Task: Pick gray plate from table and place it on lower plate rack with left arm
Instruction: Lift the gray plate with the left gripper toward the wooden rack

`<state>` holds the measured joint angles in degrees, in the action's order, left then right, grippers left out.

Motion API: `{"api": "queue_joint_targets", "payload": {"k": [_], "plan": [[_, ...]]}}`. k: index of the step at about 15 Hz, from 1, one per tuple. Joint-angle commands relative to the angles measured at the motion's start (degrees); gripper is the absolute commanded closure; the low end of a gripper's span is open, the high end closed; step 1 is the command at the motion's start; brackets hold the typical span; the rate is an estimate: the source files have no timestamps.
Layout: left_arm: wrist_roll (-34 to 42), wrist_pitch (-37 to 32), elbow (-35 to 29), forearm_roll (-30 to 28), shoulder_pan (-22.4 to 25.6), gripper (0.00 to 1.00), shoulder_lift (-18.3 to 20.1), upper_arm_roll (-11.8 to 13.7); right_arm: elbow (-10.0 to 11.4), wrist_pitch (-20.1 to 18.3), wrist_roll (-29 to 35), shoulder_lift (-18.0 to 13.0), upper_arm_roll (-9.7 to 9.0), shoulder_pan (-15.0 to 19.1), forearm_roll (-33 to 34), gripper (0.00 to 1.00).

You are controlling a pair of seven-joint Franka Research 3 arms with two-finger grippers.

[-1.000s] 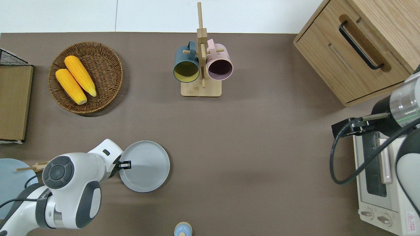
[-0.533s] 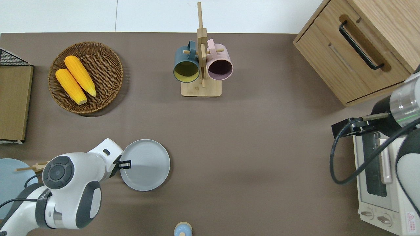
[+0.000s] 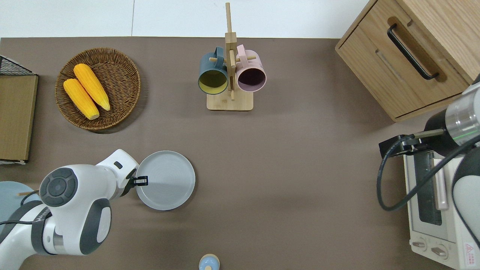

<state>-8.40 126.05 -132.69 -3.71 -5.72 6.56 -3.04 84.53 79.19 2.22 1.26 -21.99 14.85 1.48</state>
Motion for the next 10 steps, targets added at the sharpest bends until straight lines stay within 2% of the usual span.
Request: {"api": "queue_joint_targets", "payload": {"k": [1,5,9,10], "plan": [[-0.4,-13.2,10.4,0.4,-0.3,1.0,0.3,0.7,-0.4,-0.6,0.7,-0.1,-1.13,1.3,0.4,0.017],[-0.3,-25.1,20.8,0.1,-0.2,1.0,0.2,0.8,-0.3,-0.6,0.7,-0.1,-1.21,1.3,0.4,0.017],[-0.2,-27.8,22.3,0.6,-0.1,1.0,0.2,1.0,-0.3,-0.6,0.7,-0.1,-1.21,1.3,0.4,0.017],[-0.3,-28.5,22.8,2.6,0.0,1.0,0.2,1.0,-0.4,-0.6,0.7,-0.1,-1.21,1.3,0.4,0.017]]}}
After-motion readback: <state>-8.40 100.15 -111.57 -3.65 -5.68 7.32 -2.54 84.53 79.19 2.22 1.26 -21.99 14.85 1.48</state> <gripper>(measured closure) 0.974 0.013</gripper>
